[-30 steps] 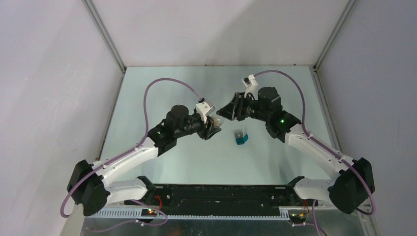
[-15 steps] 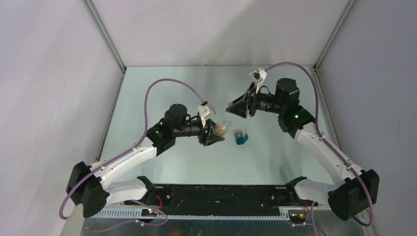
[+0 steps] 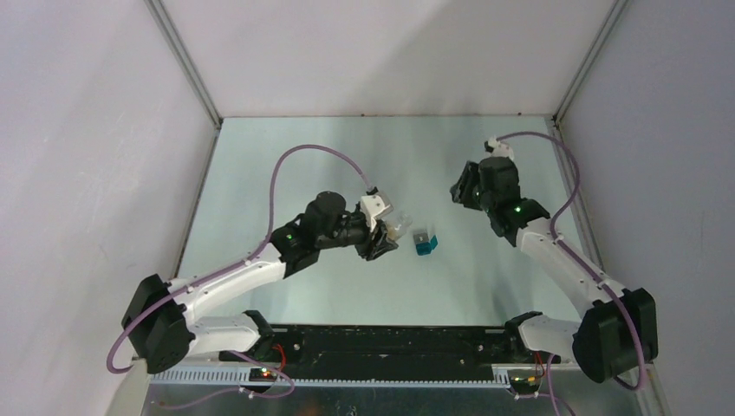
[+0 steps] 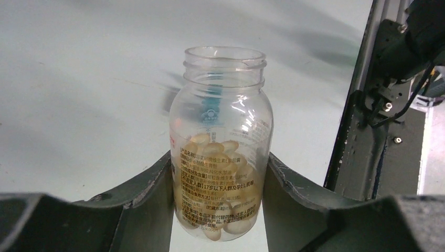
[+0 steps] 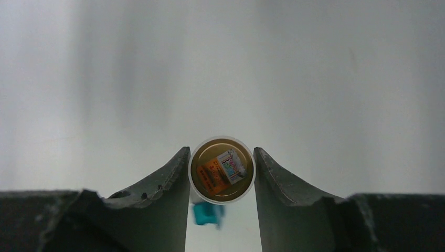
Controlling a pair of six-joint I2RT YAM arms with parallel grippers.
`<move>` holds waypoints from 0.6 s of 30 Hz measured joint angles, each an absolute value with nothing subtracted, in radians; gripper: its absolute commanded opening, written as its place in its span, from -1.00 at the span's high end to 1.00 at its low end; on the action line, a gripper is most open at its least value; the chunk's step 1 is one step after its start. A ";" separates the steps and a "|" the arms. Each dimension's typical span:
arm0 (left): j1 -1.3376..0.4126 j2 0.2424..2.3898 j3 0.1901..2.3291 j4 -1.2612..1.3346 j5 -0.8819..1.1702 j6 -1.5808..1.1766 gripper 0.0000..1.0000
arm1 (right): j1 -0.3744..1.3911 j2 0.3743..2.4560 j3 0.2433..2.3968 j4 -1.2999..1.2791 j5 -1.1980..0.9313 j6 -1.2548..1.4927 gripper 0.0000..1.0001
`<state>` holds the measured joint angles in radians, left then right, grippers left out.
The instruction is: Sort the pills into containers
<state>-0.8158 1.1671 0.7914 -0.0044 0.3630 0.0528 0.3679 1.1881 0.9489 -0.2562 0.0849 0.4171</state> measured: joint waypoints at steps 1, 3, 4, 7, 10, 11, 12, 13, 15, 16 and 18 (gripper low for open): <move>-0.826 1.179 0.791 -0.007 0.352 0.054 1.00 | 0.368 1.197 0.921 -0.266 0.133 0.434 0.57; -0.839 1.204 0.791 -0.011 0.342 0.056 1.00 | 0.368 1.227 0.869 -0.287 0.209 0.464 0.54; -0.844 1.217 0.791 -0.012 0.339 0.059 1.00 | 0.368 1.241 0.851 -0.294 0.233 0.477 0.54; -0.856 1.259 0.791 -0.027 0.334 0.065 1.00 | 0.368 1.285 0.794 -0.318 0.301 0.526 0.53; -0.877 1.316 0.792 -0.054 0.313 0.078 1.00 | 0.369 1.309 0.756 -0.324 0.344 0.569 0.48; -0.884 1.338 0.793 -0.064 0.306 0.080 1.00 | 0.373 1.314 0.744 -0.324 0.358 0.583 0.45; -0.892 1.359 0.793 -0.073 0.297 0.081 1.00 | 0.376 1.318 0.730 -0.324 0.371 0.598 0.43; -0.899 1.378 0.793 -0.078 0.290 0.083 1.00 | 0.381 1.322 0.717 -0.323 0.383 0.611 0.41; -0.910 1.416 0.793 -0.088 0.276 0.088 1.00 | 0.390 1.329 0.701 -0.323 0.397 0.631 0.34; -0.915 1.434 0.793 -0.089 0.271 0.088 1.00 | 0.393 1.334 0.698 -0.323 0.400 0.638 0.33; -0.919 1.463 0.793 -0.089 0.265 0.088 1.00 | 0.399 1.348 0.694 -0.318 0.403 0.653 0.32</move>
<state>-0.9192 1.4631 0.7933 -0.0895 0.2646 0.0879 0.3988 1.3483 0.6937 -0.3180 0.4030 0.6525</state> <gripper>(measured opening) 0.561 0.461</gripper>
